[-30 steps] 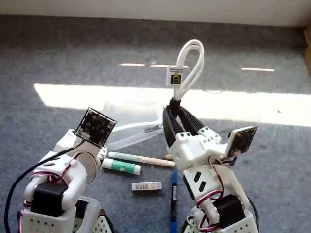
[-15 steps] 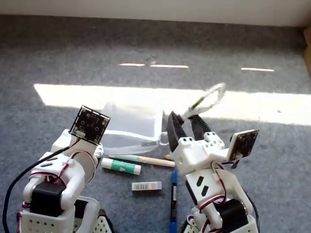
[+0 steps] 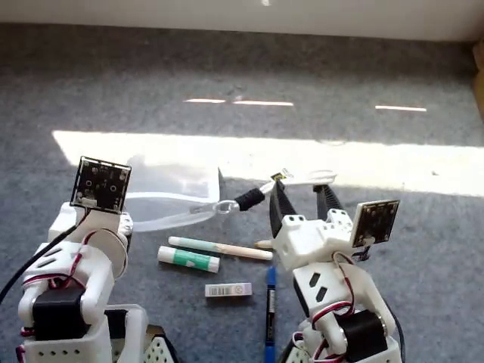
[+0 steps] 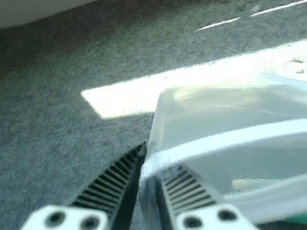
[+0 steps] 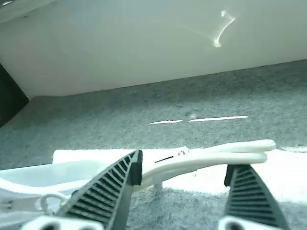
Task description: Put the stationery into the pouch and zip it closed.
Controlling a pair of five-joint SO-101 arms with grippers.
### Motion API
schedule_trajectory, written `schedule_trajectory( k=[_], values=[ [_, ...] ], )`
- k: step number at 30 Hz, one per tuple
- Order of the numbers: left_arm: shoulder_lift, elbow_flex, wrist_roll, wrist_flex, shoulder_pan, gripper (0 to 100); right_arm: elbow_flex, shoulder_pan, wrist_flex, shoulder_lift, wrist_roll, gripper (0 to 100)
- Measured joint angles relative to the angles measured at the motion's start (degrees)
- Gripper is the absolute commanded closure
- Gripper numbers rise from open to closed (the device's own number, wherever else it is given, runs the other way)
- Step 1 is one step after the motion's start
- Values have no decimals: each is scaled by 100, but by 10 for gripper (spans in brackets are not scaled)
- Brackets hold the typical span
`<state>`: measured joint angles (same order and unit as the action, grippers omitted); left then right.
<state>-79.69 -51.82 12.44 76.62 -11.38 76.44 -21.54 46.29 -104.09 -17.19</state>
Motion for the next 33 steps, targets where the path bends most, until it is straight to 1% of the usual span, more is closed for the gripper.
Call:
schedule_trajectory(
  k=[9,11,13,21,29,33],
  values=[
    [9,0,-9,0,-563,993,0,765,0,-9,0,742],
    [-9,0,-18,0,-695,993,0,818,0,-9,0,742],
    [-9,0,-176,0,-791,993,0,888,0,-9,0,742],
    [9,422,-782,0,-835,993,0,888,0,-9,0,742],
    [9,457,-967,0,-835,993,0,888,0,-9,0,742],
    [9,457,-1240,-105,-835,993,105,888,0,-44,229,742]
  ],
)
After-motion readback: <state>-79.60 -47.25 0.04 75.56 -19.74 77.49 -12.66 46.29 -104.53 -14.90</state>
